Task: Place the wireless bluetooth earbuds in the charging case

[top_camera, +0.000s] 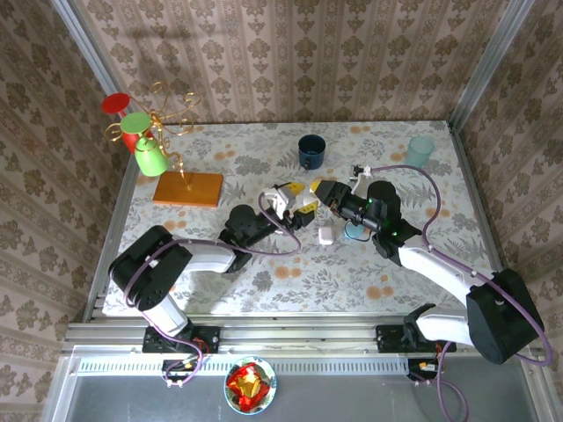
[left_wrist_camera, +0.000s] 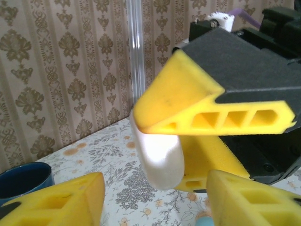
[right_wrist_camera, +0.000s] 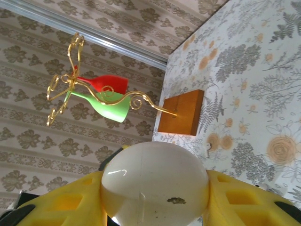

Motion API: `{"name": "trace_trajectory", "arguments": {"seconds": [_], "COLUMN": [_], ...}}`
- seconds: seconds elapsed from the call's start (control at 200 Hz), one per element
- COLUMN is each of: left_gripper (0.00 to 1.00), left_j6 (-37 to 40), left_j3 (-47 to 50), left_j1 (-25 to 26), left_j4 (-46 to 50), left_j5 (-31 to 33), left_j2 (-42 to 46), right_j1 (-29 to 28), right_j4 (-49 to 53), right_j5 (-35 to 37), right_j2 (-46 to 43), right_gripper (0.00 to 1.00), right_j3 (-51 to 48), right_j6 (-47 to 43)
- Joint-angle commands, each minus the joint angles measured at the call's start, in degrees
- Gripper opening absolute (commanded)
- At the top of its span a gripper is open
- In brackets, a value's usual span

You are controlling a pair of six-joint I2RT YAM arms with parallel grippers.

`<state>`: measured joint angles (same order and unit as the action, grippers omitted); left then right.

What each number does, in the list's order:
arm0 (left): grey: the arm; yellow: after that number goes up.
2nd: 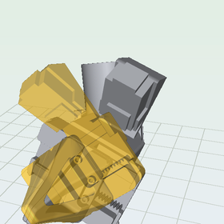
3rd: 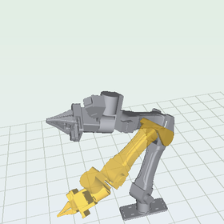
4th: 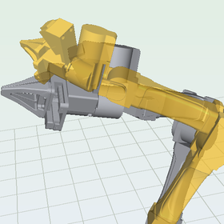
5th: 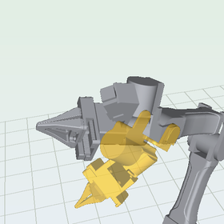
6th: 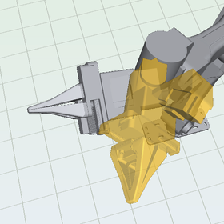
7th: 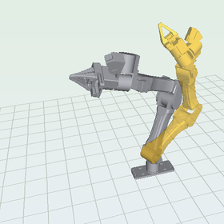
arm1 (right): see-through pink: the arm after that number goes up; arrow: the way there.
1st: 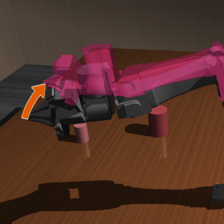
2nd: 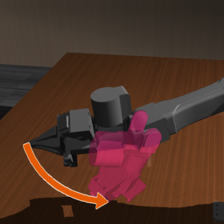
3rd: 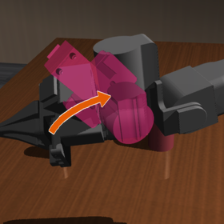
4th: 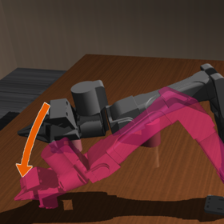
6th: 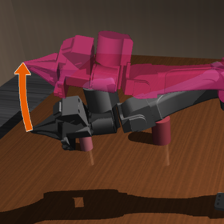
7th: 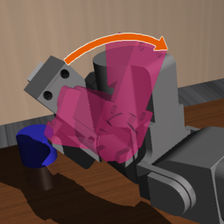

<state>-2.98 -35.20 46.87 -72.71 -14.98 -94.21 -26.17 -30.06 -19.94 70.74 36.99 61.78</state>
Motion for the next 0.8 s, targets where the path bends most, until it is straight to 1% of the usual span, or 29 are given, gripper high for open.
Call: {"name": "trace_trajectory", "arguments": {"seconds": [0.0,0.06,0.2,0.295,0.34,0.43,0.47,0.53,0.605,0.655,0.725,0.795], "left_gripper": [0.52,0.45,0.40,0.34,0.29,0.15,0.10,0.07,0.07,0.07,0.07,0.07], "left_j6": [-0.82,-1.64,-2.42,-2.73,-2.94,-3.06,-3.00,-2.88,-2.31,-1.43,-0.76,0.63], "left_j3": [-1.87,-2.13,-3.02,-3.36,-3.47,-3.37,-3.22,-2.66,-1.55,-0.40,1.61,4.62], "left_j1": [0.35,0.40,0.49,0.43,0.47,0.42,0.45,0.29,-0.07,-0.42,-1.17,-2.03], "left_j4": [-1.82,-1.82,-1.86,-1.82,-1.86,-1.88,-1.83,-1.82,-1.74,-1.72,-1.54,-1.44], "left_j5": [-1.02,-0.41,-0.75,-0.70,-0.67,-0.69,-0.97,-1.63,-2.92,-4.84,-8.34,-14.96], "left_j2": [-0.95,-1.13,-1.47,-1.62,-1.75,-1.76,-1.63,-1.21,-0.38,0.56,2.18,3.92], "right_j1": [-0.80,-1.17,-1.60,-1.86,-1.94,-1.97,-1.93,-1.84,-1.61,-1.43,-1.17,-0.98], "right_j4": [-3.24,-3.58,-3.60,-3.77,-3.77,-3.23,-2.59,-0.54,2.68,5.41,9.82,17.28], "right_j5": [-1.54,-1.97,-2.64,-2.73,-2.73,-2.48,-2.32,-1.46,0.00,0.85,-0.61,-3.32], "right_j2": [-1.13,-0.88,0.00,0.45,0.49,0.45,0.13,-0.69,-2.33,-3.74,-5.77,-8.24], "right_gripper": [0.41,0.41,0.41,0.41,0.41,0.41,0.43,0.50,0.61,0.65,0.70,0.72], "right_j3": [-0.78,-0.78,-0.69,-0.63,-0.56,-0.35,-0.22,0.14,0.60,0.88,1.91,3.85], "right_j6": [0.88,1.01,1.20,1.31,1.30,0.98,0.36,-1.32,-5.63,-9.15,-17.50,-27.70]}}
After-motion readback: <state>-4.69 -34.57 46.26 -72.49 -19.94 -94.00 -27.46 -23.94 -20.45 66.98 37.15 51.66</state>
